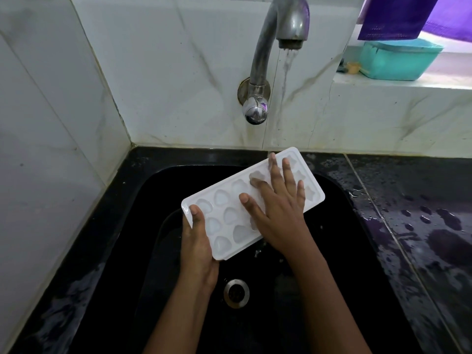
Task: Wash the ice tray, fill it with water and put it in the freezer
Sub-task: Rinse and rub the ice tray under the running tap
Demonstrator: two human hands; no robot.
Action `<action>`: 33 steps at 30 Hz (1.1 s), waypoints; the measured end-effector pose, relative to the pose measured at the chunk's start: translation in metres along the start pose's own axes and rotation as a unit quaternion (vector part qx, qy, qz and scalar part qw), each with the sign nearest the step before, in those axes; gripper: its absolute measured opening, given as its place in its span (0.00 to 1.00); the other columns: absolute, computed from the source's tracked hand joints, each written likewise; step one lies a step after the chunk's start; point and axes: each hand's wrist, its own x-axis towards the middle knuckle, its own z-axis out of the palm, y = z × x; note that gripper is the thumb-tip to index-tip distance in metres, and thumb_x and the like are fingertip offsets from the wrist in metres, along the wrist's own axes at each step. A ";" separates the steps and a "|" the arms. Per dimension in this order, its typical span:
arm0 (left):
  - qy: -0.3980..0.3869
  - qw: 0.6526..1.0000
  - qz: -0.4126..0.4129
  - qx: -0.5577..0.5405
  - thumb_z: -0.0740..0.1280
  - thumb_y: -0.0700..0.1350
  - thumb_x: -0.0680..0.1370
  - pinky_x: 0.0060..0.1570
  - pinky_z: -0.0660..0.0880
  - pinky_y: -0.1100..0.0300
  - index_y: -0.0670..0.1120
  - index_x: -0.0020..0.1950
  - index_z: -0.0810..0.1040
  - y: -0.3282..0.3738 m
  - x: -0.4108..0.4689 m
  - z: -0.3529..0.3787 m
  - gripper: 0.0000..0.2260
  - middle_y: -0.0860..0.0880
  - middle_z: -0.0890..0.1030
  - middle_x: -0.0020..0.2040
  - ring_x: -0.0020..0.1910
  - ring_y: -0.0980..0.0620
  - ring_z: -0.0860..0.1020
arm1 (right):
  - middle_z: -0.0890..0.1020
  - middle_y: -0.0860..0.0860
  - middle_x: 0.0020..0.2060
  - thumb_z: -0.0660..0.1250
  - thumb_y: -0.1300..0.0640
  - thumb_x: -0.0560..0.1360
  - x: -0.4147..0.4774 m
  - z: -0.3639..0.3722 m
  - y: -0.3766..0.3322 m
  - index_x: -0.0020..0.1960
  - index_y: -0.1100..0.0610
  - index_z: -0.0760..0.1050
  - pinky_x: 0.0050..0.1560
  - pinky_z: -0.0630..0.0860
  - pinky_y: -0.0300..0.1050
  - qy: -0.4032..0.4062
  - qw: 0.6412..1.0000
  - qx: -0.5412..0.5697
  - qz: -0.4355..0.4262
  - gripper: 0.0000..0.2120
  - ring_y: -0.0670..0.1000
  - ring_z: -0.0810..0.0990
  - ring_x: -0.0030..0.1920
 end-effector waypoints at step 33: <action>0.011 0.999 0.033 -0.025 0.60 0.62 0.74 0.57 0.77 0.42 0.51 0.74 0.67 -0.002 -0.003 0.002 0.30 0.45 0.81 0.62 0.58 0.44 0.81 | 0.36 0.45 0.76 0.43 0.30 0.71 -0.003 -0.001 0.000 0.64 0.43 0.70 0.70 0.32 0.57 -0.003 0.999 -0.055 0.001 0.31 0.45 0.28 0.73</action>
